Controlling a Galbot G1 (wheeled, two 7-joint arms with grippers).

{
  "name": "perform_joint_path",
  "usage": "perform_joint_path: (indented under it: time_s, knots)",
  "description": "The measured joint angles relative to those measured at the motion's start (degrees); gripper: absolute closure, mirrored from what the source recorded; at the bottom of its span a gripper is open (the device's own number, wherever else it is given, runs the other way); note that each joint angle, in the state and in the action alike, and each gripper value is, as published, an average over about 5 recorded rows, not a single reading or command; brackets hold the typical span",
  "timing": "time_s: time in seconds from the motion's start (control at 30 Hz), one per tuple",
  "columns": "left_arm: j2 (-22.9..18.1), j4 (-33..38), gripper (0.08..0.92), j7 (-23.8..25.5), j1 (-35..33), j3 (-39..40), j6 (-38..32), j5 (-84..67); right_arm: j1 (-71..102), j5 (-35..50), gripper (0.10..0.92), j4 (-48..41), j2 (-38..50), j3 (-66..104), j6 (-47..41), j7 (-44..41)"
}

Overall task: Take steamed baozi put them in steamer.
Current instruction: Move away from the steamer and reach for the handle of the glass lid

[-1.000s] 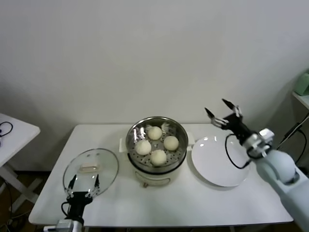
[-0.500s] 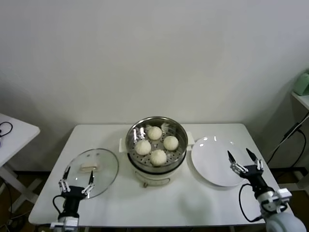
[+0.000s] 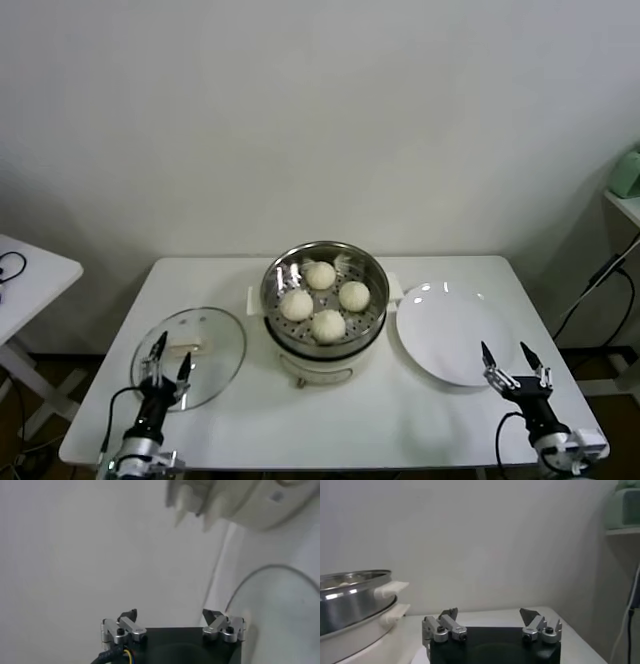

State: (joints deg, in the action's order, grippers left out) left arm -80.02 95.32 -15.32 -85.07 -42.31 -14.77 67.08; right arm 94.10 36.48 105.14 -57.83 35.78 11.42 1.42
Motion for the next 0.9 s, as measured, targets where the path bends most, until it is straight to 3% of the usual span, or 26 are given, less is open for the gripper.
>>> perform_joint_path:
  time_s: [0.33,0.9]
  knots:
    - [3.5,-6.8,0.177,-1.3,4.7,0.2,1.3,11.1,0.2,0.0,0.203,-0.7,-1.1,0.0,0.3,0.4]
    - [7.6,-9.5,0.177,6.6,8.8,2.9,4.5,10.2,-0.2,-0.7,0.203,-2.2,-2.2,-0.4,1.0,0.4]
